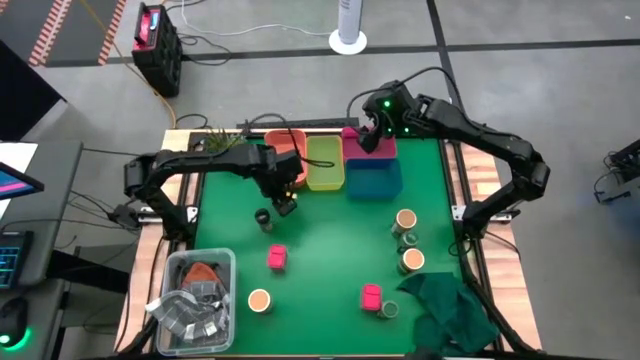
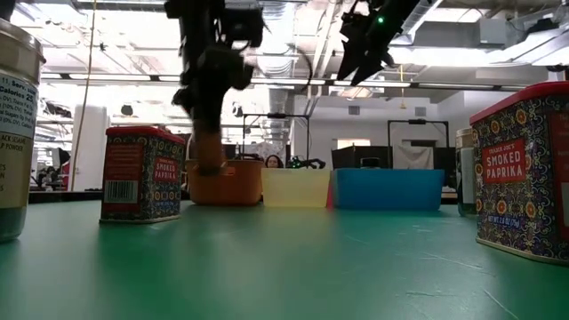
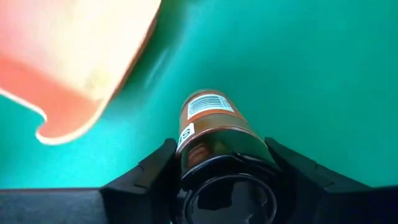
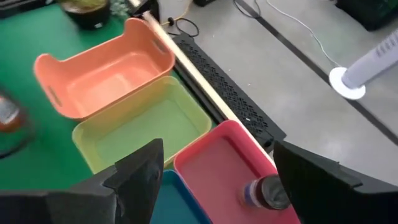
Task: Sort spices by type
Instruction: Put the top black seasoning bottle into the pink bin
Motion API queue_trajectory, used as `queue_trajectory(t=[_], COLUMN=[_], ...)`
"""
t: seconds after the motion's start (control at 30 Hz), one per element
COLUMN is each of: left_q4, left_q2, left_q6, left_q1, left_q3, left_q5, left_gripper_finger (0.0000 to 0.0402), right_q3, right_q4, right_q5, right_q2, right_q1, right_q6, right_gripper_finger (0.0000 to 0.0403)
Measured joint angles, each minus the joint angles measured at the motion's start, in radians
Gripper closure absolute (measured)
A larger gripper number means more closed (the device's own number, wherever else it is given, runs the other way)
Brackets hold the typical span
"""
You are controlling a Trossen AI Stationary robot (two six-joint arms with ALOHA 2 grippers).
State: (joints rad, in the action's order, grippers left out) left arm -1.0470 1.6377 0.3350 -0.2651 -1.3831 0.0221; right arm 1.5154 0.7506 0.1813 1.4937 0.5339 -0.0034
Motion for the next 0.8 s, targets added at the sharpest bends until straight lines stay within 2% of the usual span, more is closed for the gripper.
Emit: queue_trajectory(t=[0.2,0.43,0.6,0.8], left_q4=[0.018,0.198,0.213,0.197], left_q2=[0.0,0.003,0.082,0.239], left_q6=[-0.056,-0.089,-0.109,-0.177], left_q1=[-0.02,-0.1,-0.17,-0.198], left_q3=[-0.139,-0.192,-0.267,-0.467], left_q5=[0.026,0.03,0.069,0.11], left_gripper_finger=[0.0204,0.0202,0.0202,0.0201], right_q3=[0.0,0.0,0.0,0.0], right_q4=[0.092,0.229,0.255,0.33], right_q5=[0.0,-0.005,-0.018,-0.021], right_q2=[0.0,-0.013,-0.055,-0.112], right_q1=[0.05,0.063,0.045,-0.001], right_q6=[0.024,0.113,0.179,0.233], right_gripper_finger=[0.0075,0.0075,0.0075,0.0075])
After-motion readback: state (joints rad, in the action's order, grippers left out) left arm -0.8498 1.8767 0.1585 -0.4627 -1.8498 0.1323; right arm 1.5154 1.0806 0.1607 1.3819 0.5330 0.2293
